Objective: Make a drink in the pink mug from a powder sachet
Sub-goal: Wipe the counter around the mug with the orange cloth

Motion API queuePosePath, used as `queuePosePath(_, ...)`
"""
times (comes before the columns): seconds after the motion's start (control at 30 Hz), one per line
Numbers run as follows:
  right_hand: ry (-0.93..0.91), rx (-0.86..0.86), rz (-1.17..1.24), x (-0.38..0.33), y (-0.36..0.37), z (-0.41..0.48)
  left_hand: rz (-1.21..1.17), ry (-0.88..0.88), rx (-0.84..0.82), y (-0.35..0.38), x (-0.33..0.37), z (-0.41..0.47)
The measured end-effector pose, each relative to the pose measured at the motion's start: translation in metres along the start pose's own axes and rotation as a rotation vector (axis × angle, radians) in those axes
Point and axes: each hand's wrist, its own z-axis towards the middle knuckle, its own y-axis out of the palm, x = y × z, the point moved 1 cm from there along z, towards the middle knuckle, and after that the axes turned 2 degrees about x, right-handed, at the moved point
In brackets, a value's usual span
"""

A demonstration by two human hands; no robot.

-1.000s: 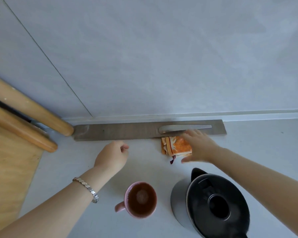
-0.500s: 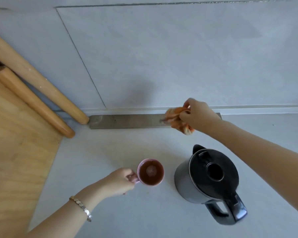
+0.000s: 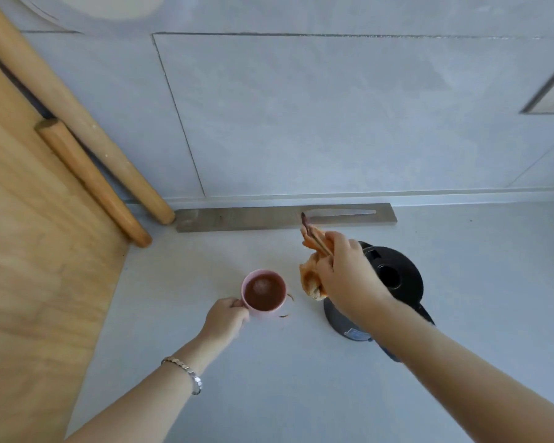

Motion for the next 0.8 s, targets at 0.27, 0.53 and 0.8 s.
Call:
queuePosePath(0.27, -0.020, -0.111, -0.586, 0.059, 0.126, -0.018, -0.072, -0.034, 0.134, -0.050, -0.027, -0.001)
queuePosePath(0.53, -0.355, -0.241, -0.559, 0.051, 0.188, -0.032, -0.162, -0.067, 0.169, -0.062, -0.030, 0.002)
queuePosePath(0.8, -0.081, -0.033, -0.375, 0.080, 0.163, 0.024, -0.214, -0.061, 0.176, -0.066, -0.019, 0.018)
